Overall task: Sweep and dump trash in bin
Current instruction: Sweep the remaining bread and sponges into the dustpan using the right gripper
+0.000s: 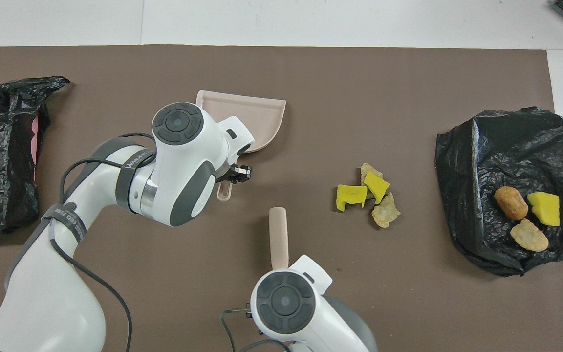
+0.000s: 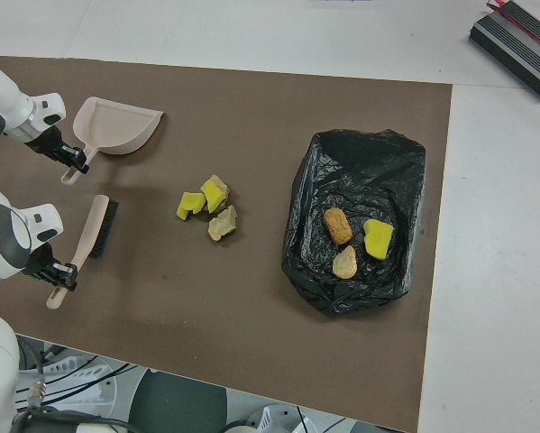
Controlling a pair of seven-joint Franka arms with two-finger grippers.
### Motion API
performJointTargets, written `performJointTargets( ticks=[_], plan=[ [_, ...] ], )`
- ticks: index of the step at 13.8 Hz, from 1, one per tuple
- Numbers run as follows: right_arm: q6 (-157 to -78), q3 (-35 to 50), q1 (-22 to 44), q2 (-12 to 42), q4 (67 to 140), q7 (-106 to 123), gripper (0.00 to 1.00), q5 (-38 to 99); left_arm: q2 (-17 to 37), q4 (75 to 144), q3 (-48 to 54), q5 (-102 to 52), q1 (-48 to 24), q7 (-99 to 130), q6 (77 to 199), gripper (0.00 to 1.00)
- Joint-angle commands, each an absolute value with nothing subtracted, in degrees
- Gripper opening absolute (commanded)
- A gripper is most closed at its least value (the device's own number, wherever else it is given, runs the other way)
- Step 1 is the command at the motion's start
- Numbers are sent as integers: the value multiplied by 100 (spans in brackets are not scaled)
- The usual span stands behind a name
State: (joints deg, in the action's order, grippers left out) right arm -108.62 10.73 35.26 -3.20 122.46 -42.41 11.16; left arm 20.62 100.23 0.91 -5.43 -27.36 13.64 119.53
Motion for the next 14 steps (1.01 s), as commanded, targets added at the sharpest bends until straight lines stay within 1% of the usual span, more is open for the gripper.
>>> performJointTargets(
  ticks=[1,4,8,11,12,14],
  plan=[
    [-10294,1116,2815,-834,12314,-4035,0,705,2039,9800,62,-431,-2330,584,11892,0],
    [-9994,1116,2112,-870,12155,-3920,0,222,1969,9800,70,-439,-1900,-1163,11674,0],
    [-9923,1142,1215,-861,12278,-2824,0,-587,1899,9808,53,-431,-1802,-3019,11207,0],
    [-10019,1151,556,-861,12463,-2067,0,-765,1837,9887,53,-431,-1793,-4671,11013,0],
    [-10046,1160,519,-861,12559,-2031,0,-791,1811,9914,35,-378,-1793,-5015,10969,0],
    [-10335,1169,510,-827,12813,-2065,0,-791,1758,9958,61,269,-1968,-5684,10942,0]
  ],
)
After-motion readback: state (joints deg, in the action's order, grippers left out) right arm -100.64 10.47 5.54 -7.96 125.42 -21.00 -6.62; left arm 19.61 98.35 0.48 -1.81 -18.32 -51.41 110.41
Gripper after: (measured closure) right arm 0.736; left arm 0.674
